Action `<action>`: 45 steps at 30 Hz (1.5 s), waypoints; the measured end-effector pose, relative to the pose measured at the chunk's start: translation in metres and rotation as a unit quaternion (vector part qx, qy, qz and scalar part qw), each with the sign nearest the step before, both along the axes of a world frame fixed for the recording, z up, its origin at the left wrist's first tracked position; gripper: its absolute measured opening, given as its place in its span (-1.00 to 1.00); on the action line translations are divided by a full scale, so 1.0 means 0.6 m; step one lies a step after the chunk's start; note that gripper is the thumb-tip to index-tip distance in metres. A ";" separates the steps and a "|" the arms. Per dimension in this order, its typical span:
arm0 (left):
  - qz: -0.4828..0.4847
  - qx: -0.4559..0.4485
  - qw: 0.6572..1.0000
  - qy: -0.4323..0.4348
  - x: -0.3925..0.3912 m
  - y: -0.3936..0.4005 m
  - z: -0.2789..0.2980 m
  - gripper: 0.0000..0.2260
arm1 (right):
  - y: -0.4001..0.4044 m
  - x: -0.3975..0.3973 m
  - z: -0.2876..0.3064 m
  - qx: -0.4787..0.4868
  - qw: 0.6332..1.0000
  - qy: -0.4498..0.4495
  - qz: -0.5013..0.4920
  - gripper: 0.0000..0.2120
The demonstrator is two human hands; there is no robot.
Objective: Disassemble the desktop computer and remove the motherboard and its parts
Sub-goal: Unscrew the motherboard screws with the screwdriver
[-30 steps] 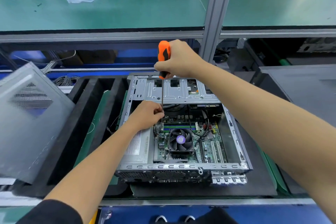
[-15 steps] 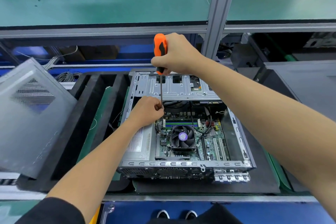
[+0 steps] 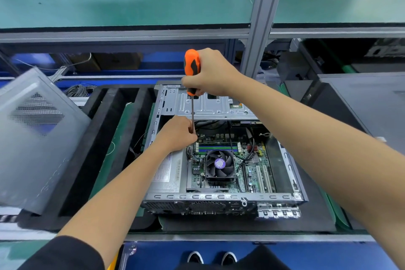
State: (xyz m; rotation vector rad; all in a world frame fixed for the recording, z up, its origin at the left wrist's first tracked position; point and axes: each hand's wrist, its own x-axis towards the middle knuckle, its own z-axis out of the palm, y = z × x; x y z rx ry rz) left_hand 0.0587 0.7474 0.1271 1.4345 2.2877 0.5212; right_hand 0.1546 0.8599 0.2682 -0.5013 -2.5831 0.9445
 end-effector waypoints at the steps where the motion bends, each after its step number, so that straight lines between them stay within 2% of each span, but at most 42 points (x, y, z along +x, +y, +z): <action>1: 0.000 -0.003 1.000 0.001 0.000 0.000 0.000 -0.91 | -0.001 0.000 -0.001 0.002 1.000 0.001 0.000 -0.71; 11: 0.004 -0.018 1.000 -0.010 -0.001 0.002 -0.002 -0.91 | -0.009 0.004 -0.005 0.003 1.000 -0.009 -0.006 -0.72; 22: -0.003 0.006 1.000 0.009 -0.003 -0.001 -0.006 -0.88 | -0.010 0.007 0.007 -0.001 1.000 0.001 -0.005 -0.73; 29: -0.017 0.033 0.999 -0.021 -0.006 -0.001 -0.007 -0.91 | -0.001 0.007 0.011 0.000 1.000 0.022 -0.013 -0.75; 34: -0.035 0.007 0.998 -0.061 -0.008 0.000 -0.005 -0.89 | 0.007 0.015 0.022 -0.032 0.998 0.042 -0.026 -0.75; 37: -0.031 -0.010 0.997 -0.071 -0.008 0.002 -0.002 -0.87 | 0.019 0.027 0.038 -0.071 0.995 0.065 -0.040 -0.83; 42: -0.034 -0.048 0.997 -0.046 -0.006 0.007 -0.003 -0.92 | 0.038 0.055 0.055 -0.111 0.987 0.098 -0.066 -0.80; 45: -0.034 -0.085 0.995 -0.033 -0.003 0.010 -0.001 -0.88 | 0.043 0.071 0.055 -0.130 0.983 0.104 -0.073 -0.77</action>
